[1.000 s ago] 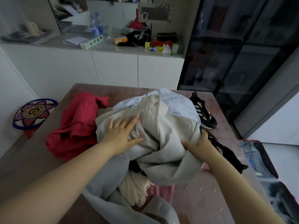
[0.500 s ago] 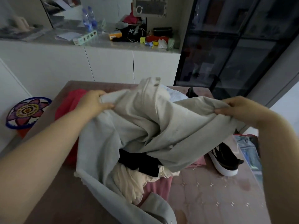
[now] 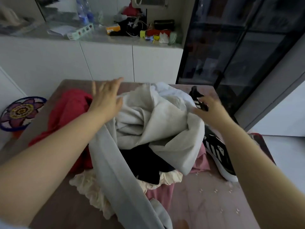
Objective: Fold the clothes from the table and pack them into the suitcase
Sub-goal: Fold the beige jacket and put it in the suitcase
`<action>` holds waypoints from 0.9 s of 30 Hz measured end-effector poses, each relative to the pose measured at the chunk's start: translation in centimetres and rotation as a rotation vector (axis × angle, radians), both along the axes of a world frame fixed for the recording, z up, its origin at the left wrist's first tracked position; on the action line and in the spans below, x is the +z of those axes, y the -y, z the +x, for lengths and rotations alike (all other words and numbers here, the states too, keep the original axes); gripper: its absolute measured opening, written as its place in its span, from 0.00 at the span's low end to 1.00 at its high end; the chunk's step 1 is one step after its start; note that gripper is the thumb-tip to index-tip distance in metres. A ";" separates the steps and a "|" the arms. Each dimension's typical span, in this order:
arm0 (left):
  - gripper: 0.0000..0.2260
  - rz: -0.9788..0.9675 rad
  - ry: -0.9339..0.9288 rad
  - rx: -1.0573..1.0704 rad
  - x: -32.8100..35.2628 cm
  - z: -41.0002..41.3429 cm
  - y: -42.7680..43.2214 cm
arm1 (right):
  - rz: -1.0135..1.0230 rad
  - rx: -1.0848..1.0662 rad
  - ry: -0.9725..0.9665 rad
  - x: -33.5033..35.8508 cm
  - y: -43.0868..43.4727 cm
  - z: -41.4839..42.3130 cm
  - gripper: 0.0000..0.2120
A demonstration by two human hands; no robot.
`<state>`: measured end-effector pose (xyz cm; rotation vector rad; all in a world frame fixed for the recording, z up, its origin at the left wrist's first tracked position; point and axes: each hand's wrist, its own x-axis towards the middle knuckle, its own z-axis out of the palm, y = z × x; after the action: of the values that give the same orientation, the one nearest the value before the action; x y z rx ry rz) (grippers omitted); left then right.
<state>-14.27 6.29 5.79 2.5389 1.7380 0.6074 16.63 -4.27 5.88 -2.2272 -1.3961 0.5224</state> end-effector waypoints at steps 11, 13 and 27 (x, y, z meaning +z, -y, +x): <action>0.46 -0.184 0.070 0.249 -6.8 -2.8 7.8 | -0.201 -0.204 -0.716 -8.2 8.5 -6.3 0.56; 0.51 -0.306 0.152 0.423 -7.2 -3.8 9.0 | -0.147 -0.204 -0.652 -8.3 8.7 -6.4 0.41; 0.29 -0.224 0.378 0.327 -2.0 -10.5 8.8 | 0.267 -0.376 -0.079 1.2 9.8 7.6 0.12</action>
<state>-24.72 -2.52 3.83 1.8623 1.9532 0.7893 24.21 -14.04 7.07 -2.1499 -0.9141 0.2709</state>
